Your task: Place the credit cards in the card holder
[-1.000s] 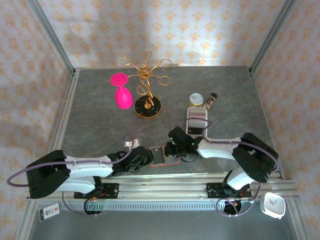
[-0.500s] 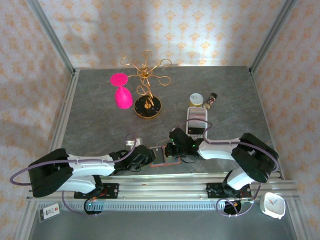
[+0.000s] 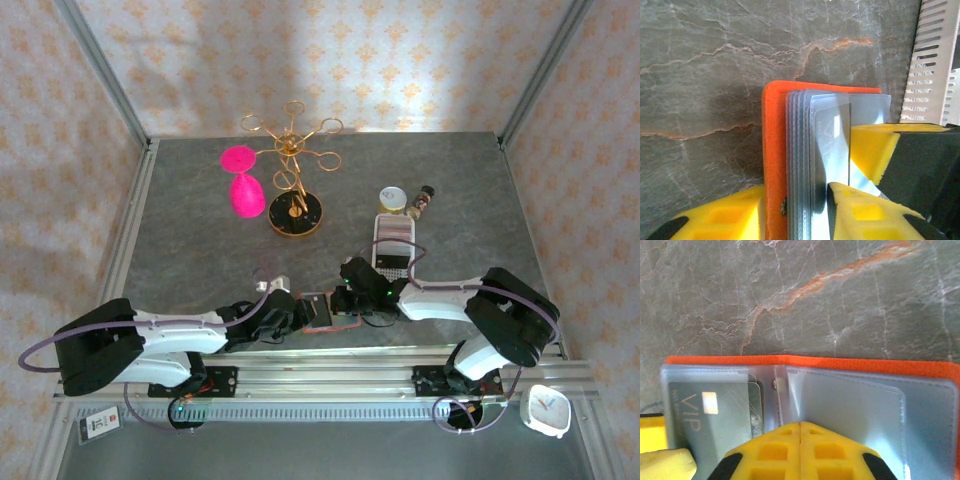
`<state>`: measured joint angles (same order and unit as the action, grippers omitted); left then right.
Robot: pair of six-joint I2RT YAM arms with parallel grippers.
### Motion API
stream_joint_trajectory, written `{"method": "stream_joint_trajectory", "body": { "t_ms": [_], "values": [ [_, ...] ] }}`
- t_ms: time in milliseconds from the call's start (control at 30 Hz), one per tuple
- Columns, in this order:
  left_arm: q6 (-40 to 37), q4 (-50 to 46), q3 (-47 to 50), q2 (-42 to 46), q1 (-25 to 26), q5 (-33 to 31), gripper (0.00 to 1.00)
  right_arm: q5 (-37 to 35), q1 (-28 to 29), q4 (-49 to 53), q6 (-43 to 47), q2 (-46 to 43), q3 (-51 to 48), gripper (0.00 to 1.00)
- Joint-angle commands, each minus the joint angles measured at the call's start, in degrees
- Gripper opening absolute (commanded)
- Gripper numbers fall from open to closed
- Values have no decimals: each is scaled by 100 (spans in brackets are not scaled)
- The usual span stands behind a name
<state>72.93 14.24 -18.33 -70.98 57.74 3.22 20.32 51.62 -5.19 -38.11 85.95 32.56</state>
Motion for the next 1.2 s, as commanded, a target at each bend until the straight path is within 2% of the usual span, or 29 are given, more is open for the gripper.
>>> {"method": "stream_joint_trajectory", "body": {
  "t_ms": [0,233,500,700,867,967,1167],
  "values": [
    [34,104,-75,187,3,-2,30,-236,17,486,-87,-83,-136,3],
    [-54,-247,-122,421,2,-129,16,-191,34,440,-171,-205,32,4],
    [-199,-1347,-212,840,2,-448,0,-471,81,344,-220,-680,145,9],
    [-136,-2140,-197,1237,-3,-682,0,-1095,85,596,-118,-1115,239,22],
    [-238,-2792,-313,1521,-12,-823,0,-1389,85,809,-161,-1347,173,24],
    [-301,-3134,-414,1657,-13,-923,0,-1412,80,918,-153,-1316,172,26],
    [-285,-3433,-474,1859,-8,-1025,0,-1057,116,1046,79,-1127,244,38]
  ]
}}
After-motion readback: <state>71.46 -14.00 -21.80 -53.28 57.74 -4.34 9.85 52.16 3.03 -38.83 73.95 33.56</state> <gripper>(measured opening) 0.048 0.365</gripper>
